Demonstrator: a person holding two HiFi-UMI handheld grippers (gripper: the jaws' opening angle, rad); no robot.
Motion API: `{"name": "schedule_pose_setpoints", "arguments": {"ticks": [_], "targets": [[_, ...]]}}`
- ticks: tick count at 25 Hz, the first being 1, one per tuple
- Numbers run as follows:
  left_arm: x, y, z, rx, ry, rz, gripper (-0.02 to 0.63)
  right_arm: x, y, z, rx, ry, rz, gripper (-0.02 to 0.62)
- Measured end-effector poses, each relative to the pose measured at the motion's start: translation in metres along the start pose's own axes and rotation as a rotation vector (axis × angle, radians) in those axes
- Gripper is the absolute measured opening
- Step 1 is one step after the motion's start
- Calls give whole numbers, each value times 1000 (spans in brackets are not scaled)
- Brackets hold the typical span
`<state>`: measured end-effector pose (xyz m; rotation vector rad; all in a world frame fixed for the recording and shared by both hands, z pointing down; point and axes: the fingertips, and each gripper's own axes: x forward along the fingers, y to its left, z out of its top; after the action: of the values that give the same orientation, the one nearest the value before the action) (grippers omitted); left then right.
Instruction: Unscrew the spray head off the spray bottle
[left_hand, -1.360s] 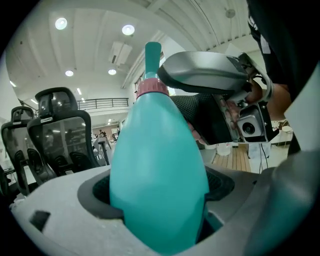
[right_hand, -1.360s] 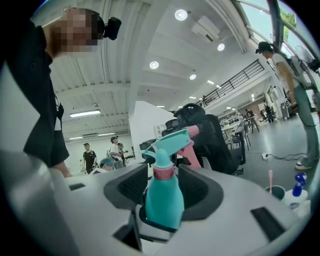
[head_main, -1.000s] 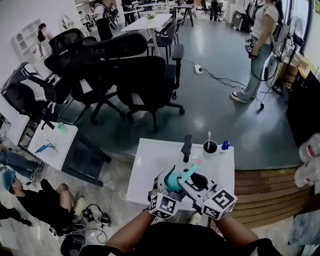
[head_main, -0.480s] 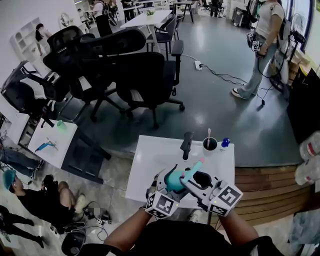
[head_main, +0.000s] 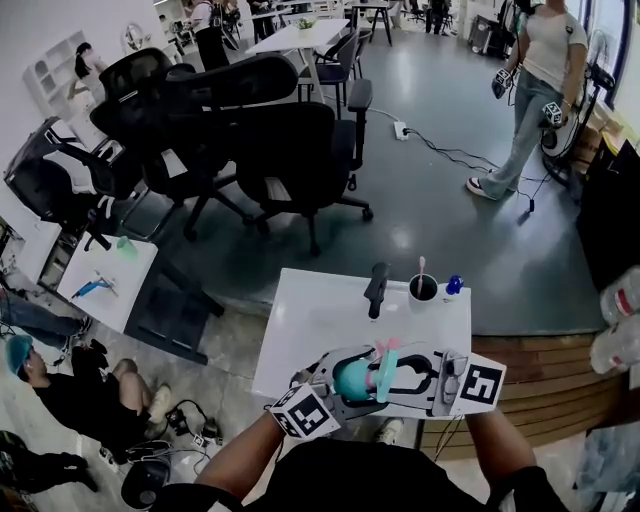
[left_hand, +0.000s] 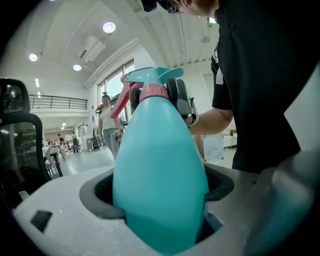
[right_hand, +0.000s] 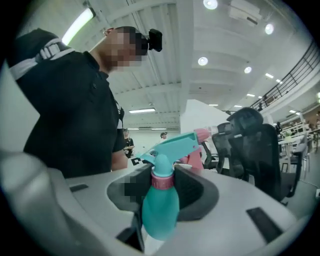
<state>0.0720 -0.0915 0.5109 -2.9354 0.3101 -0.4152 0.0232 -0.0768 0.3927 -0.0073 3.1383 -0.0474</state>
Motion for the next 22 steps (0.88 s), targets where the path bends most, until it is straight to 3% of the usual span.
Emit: {"name": "schedule_pose_setpoints", "arguments": {"ticks": [2, 4, 6, 10, 13, 17, 22], "targets": [[-1, 3, 2, -11, -14, 16, 446, 1, -1, 1, -13, -6, 8, 147], [-3, 14, -2, -31, -9, 72, 446, 4, -9, 2, -23, -28, -44, 152], [-6, 30, -6, -43, 12, 165, 446, 4, -20, 3, -12, -52, -130, 219], [-17, 65, -21, -96, 73, 390, 446, -6, -46, 0, 31, -107, -342, 219], [-23, 80, -31, -131, 122, 505, 446, -7, -54, -13, 133, -66, -466, 218], [-23, 84, -38, -91, 187, 584, 446, -2, -57, -17, 246, -66, -558, 216], [-21, 82, -35, -29, 229, 634, 446, 1, -66, -16, 280, -68, -652, 216]]}}
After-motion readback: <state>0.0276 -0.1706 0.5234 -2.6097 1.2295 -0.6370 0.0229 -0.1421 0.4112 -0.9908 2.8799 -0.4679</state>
